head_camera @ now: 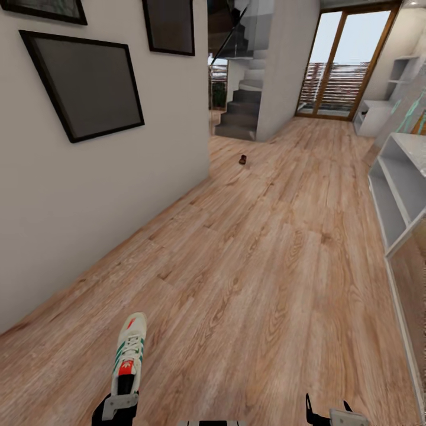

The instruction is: Pick up the two gym shoes and the two sandals from the corridor floor and place them onto the hallstand (shoe rack) in the corridor, making sure they are on the rack and not on the floor. Arrange them so the two gym shoes are next to each other and the two sandals are next to each other.

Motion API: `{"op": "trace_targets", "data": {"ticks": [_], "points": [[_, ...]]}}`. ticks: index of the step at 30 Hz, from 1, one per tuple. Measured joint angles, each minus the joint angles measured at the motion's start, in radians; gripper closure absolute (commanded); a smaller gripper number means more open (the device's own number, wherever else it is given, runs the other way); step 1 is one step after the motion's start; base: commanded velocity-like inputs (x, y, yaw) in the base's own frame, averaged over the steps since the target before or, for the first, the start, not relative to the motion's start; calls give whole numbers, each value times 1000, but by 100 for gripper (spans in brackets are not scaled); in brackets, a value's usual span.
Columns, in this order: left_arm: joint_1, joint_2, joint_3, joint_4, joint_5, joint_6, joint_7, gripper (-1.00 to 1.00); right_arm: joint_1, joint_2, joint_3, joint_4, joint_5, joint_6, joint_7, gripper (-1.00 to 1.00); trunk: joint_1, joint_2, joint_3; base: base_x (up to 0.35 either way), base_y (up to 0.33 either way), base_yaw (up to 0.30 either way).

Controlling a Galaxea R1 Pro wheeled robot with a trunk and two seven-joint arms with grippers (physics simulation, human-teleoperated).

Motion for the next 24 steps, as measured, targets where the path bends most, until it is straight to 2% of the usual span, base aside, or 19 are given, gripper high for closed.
{"op": "trace_targets", "data": {"ticks": [5, 24], "points": [[0, -1, 0, 0, 0, -1, 0, 100, 0, 0, 0, 0, -1, 0, 0, -100, 0, 0, 6, 96, -4, -86], [1, -3, 1, 1, 6, -1, 1, 100, 0, 3, 1, 0, 1, 0, 0, -100, -1, 0, 7, 305, -162, -3]]}}
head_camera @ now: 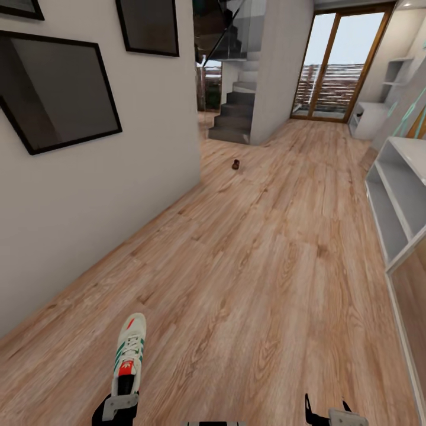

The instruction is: Pick up the two gym shoes and the two sandals from the corridor floor and place them onto the hallstand (shoe rack) in the corridor, making sure they are on the rack and not on the floor. Arrange them so the two gym shoes are next to each other and the two sandals are next to each other.

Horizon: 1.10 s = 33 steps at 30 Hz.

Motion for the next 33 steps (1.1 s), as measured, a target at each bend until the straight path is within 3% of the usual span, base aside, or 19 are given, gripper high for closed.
{"op": "trace_targets", "data": {"ticks": [15, 33], "points": [[0, 0, 0, 14, -1, 0, 0, 100, 0, 0, 2, 36, 0, 0, -1, -100, 0, 0, 0, 318, -135, 0], [0, 0, 0, 14, -1, -1, 0, 100, 0, 0, 1, 37, 0, 0, -1, -100, 0, 0, 5, 337, -7, 0]]}}
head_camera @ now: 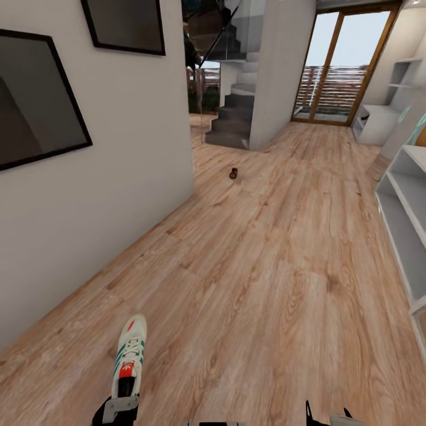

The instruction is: Pick up the two gym shoes and the two sandals from the corridor floor and place them onto the hallstand (shoe rack) in the corridor, making sure they are on the rack and not on the floor. Arrange them so the two gym shoes are next to each other and the two sandals are next to each other.

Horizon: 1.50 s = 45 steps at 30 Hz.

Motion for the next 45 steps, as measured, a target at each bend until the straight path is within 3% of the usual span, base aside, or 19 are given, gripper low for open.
{"op": "trace_targets", "data": {"ticks": [24, 45], "points": [[0, 0, 0, 0, 0, 0, 0, 100, 0, 0, 0, 0, 0, 0, 0, -100, 0, 0, 17, 337, -26, -2], [0, 0, 0, 0, 1, 0, 0, 100, 0, 0, 0, 0, 0, 0, 0, -100, 0, 0, 43, 337, -103, -154]]}}
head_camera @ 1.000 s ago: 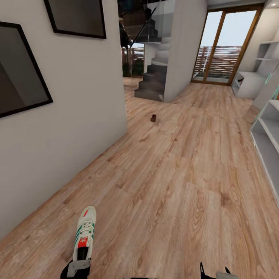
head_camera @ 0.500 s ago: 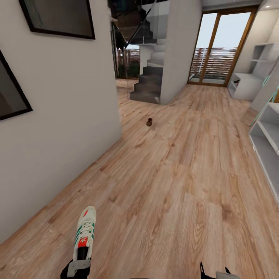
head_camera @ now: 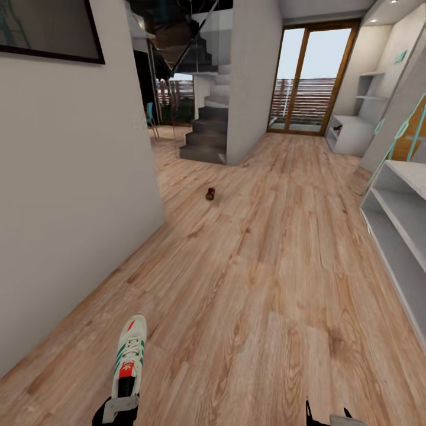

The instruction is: Pick up the two gym shoes and the two sandals from the corridor floor and place them onto the hallstand (shoe rack) in the corridor, making sure they are on the rack and not on the floor. Arrange them so the two gym shoes are next to each other and the two sandals are next to each other.

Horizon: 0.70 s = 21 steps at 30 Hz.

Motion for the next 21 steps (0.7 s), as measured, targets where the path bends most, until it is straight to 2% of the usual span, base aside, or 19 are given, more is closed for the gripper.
{"op": "trace_targets", "data": {"ticks": [21], "points": [[1, 0, 0, 1, 0, 0, 0, 100, 0, 0, 0, 0, 0, 0, 0, -100, 0, 0, 30, 337, -111, -1]]}}
